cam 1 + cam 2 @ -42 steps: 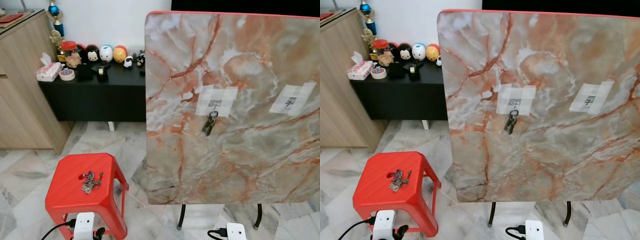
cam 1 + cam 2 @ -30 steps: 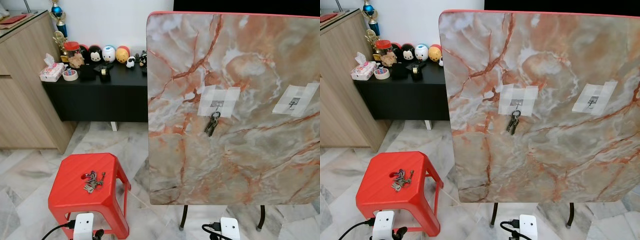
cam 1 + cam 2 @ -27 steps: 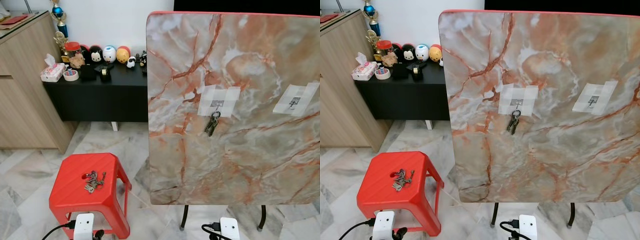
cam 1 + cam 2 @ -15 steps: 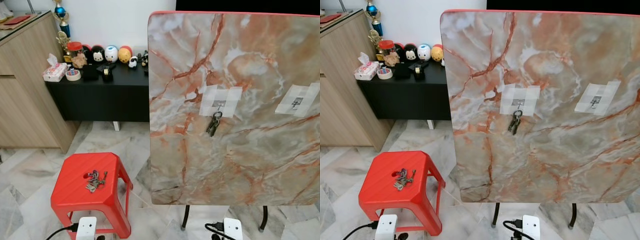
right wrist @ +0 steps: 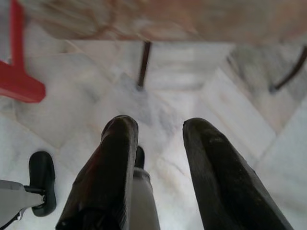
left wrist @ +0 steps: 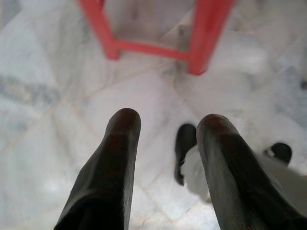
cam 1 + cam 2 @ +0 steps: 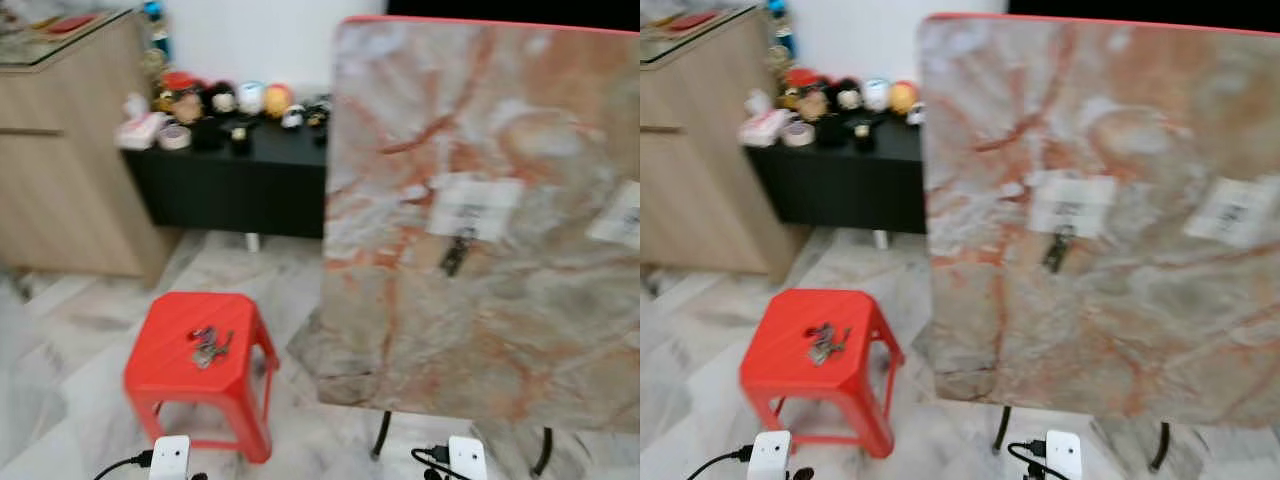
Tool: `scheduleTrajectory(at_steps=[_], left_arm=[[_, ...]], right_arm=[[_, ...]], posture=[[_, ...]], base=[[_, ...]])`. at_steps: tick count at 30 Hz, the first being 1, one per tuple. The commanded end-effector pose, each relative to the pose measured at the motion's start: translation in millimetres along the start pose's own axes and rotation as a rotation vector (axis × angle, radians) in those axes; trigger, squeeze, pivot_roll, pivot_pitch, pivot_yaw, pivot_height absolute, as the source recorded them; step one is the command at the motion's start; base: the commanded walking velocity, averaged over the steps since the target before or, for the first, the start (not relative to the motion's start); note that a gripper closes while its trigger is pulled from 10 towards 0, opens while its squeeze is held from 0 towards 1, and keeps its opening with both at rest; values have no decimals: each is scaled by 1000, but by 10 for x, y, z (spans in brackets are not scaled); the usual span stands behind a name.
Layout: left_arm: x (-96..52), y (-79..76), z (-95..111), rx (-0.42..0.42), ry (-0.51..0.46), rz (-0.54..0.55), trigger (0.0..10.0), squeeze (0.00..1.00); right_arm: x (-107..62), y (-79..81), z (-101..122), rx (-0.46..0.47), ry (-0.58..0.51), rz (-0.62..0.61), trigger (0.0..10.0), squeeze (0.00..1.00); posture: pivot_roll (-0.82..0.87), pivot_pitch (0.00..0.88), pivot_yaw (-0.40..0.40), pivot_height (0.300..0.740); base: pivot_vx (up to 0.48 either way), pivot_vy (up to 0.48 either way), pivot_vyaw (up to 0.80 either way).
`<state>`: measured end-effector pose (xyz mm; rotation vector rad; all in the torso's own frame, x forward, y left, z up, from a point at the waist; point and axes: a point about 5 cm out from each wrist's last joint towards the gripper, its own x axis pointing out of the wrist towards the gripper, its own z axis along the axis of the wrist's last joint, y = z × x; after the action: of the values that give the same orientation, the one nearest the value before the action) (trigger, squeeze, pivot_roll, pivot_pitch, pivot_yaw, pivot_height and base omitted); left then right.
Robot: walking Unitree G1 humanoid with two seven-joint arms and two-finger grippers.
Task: Hang keys on a hook
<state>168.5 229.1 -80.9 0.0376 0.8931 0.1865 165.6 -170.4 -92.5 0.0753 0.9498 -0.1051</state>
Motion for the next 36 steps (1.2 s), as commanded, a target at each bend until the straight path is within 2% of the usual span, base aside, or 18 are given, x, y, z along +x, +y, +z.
scheduleTrajectory(at_steps=[1, 8, 13, 36], left_arm=[[-7, 30, -35, -11, 18, 15, 10000, 0], [-10, 35, -43, -14, 17, 15, 10000, 0], [-12, 33, -51, -18, 19, 15, 10000, 0], [-10, 40, -45, -35, 19, 20, 10000, 0]], right_arm=[[-2, 24, -18, 32, 5, 0, 10000, 0], [-3, 28, -23, 34, 5, 0, 10000, 0], [-2, 44, -23, 21, 8, 18, 10000, 0], [-8, 41, -57, 37, 22, 7, 10000, 0]], posture=[[85, 15, -58, 740], [83, 1, -60, 740], [87, 0, -63, 740], [90, 22, -66, 740]], base=[[0, 341, 0], [0, 363, 0], [0, 0, 0], [0, 367, 0]])
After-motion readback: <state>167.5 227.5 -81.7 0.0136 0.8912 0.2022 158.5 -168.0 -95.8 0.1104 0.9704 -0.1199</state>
